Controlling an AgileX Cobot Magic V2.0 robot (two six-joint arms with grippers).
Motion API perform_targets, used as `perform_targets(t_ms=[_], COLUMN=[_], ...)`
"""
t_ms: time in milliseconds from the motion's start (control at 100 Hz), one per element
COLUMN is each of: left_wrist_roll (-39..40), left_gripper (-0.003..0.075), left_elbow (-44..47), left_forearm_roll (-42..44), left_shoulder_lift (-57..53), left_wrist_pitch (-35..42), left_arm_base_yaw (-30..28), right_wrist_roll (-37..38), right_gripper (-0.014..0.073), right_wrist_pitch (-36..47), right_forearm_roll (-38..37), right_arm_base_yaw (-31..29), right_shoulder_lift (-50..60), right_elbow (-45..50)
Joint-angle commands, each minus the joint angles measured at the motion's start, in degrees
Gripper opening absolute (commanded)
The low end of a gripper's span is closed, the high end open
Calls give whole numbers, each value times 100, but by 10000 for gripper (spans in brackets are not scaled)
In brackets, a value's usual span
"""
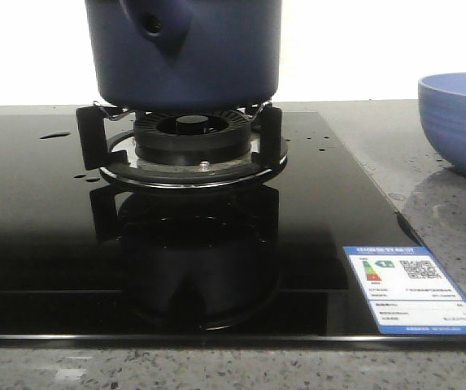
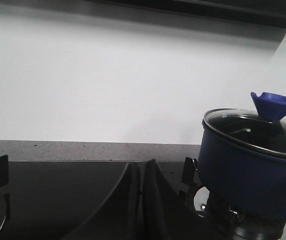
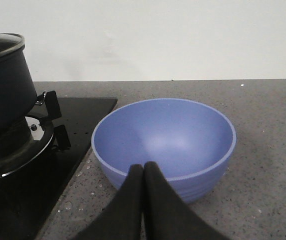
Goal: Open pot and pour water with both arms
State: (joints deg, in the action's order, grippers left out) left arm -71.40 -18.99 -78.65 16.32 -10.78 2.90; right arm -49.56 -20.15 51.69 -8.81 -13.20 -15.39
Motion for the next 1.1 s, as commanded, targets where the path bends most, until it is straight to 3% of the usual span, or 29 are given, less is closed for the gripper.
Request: perform_targets(t_ms=[0,600,650,700,820,890,930,1090], left_wrist_roll=[-20,82,542,1578,5570,6942,7140,7140], left_gripper=[-19,-19,-19,-19,-19,-19,-19,-19], left_elbow=[-153,-153,-153,-153,-153,-102,-51,401], left_forearm_roll=[-145,-33,427,1366,4768,6355,6743,6928], left_shoulder_lift=[49,62,63,63,63,63,46,-436], left_wrist_pitch=[109,121,148,284,752,952,991,971], left_arm_base_yaw=[53,53,53,53,53,53,53,53], right_wrist_roll=[-72,-72,-72,-72,-72,-72,-72,-72], right_gripper=[-56,-56,-56,-56,-56,-56,-56,-56], right_wrist_pitch=[308,308,308,308,308,308,308,308], right_forearm_roll=[135,135,135,135,135,135,135,135], right_arm_base_yaw=[-31,-31,-31,-31,-31,-31,-31,-31], right_shoulder_lift=[-34,-34,-34,-34,-34,-34,-34,-34], right_elbow=[-144,-144,-144,-144,-144,-144,-144,-144])
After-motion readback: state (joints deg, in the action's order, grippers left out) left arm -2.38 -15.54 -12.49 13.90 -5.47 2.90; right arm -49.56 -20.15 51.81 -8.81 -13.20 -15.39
